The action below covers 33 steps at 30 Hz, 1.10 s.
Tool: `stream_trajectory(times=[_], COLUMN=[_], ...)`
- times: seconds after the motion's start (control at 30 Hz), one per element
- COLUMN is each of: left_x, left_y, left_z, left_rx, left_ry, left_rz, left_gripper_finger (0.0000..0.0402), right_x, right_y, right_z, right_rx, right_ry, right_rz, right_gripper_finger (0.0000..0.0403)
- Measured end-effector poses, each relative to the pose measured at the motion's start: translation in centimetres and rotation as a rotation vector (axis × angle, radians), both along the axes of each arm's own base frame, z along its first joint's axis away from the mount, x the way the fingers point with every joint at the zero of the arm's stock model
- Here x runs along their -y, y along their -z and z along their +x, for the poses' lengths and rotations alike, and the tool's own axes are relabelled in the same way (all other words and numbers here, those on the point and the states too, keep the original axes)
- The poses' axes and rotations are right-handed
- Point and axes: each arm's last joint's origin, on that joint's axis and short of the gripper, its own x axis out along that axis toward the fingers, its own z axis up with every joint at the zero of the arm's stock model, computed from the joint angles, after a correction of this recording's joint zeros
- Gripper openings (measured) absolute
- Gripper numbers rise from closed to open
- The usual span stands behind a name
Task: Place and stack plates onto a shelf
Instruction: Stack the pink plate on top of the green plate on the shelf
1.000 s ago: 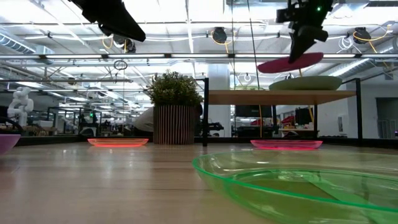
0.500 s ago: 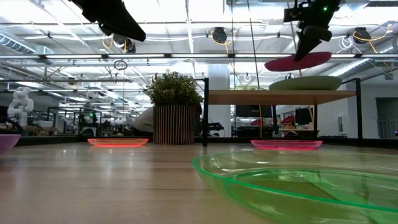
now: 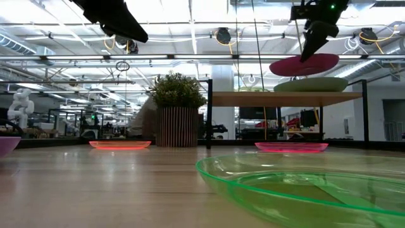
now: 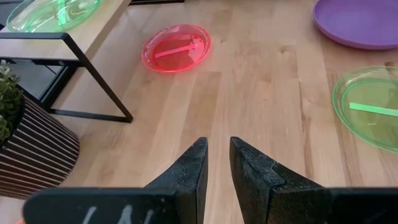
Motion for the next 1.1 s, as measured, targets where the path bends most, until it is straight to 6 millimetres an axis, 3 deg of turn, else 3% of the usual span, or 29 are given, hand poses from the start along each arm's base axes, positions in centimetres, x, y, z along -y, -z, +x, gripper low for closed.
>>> stream_trajectory(times=[0.17, 0.53, 1.1], left_x=[0.0, 0.0, 0.0], left_y=[0.0, 0.0, 0.0], left_z=[0.0, 0.0, 0.0], left_rx=[0.000, 0.002, 0.003], left_ry=[0.000, -0.002, -0.002], left_rz=[-0.002, -0.008, -0.009], left_gripper_finger=[0.0074, 0.0074, 0.0074], right_x=[0.0, 0.2, -0.4], right_y=[0.2, 4.0, 3.4], right_z=[0.0, 0.3, -0.3], right_rx=[0.022, -0.025, 0.055], right_ry=[0.038, 0.040, 0.008], right_rz=[0.018, 0.034, 0.076], right_gripper_finger=[0.0004, 0.0004, 0.0004])
